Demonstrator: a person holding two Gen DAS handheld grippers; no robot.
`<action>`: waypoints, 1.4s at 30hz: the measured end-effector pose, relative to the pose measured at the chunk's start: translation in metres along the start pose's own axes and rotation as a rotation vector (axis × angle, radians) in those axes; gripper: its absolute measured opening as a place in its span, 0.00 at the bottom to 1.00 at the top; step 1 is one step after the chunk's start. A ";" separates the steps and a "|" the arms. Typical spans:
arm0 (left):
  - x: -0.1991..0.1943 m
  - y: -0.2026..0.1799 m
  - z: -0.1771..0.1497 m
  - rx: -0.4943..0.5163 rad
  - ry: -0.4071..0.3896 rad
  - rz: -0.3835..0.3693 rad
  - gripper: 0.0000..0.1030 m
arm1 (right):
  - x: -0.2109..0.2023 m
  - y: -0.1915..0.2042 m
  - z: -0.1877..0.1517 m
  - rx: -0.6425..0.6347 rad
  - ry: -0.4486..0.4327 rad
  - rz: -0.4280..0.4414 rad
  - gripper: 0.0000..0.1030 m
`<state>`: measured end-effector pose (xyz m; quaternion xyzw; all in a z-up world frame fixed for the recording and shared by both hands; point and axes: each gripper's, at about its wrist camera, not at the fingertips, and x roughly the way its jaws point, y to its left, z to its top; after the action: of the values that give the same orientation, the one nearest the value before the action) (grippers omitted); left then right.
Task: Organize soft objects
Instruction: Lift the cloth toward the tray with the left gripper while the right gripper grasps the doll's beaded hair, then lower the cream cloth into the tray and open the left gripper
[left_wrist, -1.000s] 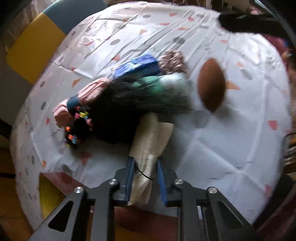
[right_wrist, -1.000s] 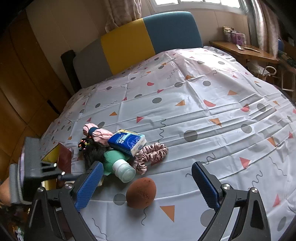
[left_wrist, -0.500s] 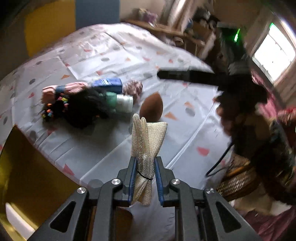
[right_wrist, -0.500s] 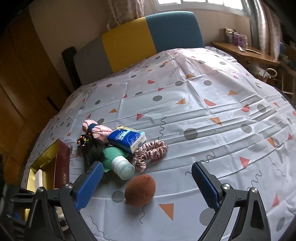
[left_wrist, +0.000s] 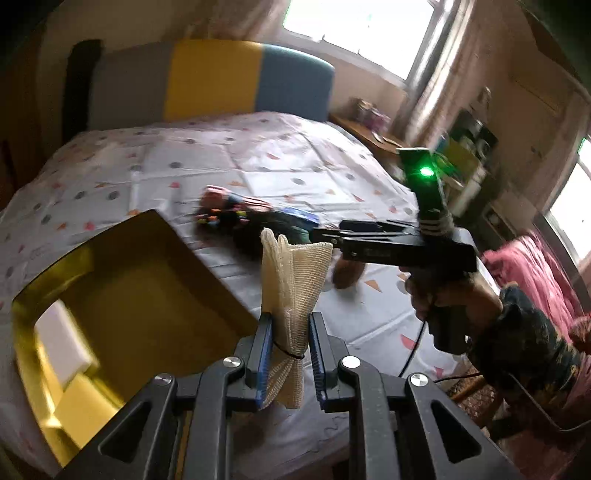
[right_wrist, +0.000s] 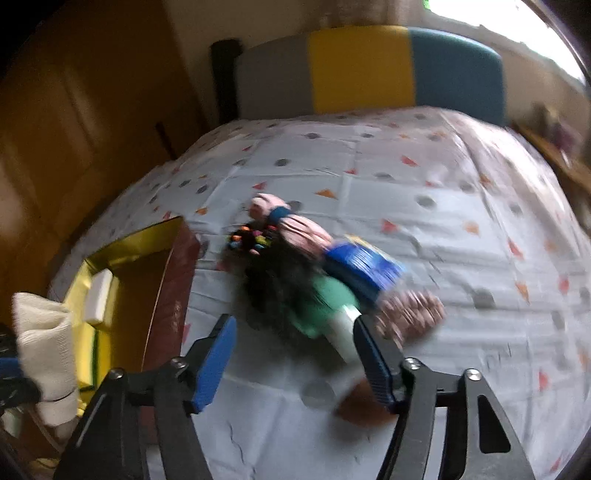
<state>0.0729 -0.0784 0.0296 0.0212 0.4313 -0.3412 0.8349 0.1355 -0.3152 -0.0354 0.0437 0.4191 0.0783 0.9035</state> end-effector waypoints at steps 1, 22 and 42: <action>-0.004 0.005 -0.003 -0.021 -0.010 0.000 0.18 | 0.010 0.011 0.008 -0.042 0.012 -0.006 0.57; -0.042 0.079 -0.048 -0.248 -0.108 0.056 0.18 | 0.111 0.061 0.054 -0.239 0.217 -0.077 0.11; -0.039 0.107 -0.059 -0.421 -0.084 0.131 0.18 | 0.051 0.039 -0.067 -0.071 0.264 0.068 0.11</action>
<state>0.0791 0.0442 -0.0064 -0.1397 0.4558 -0.1896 0.8584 0.1125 -0.2668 -0.1111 0.0152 0.5295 0.1286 0.8384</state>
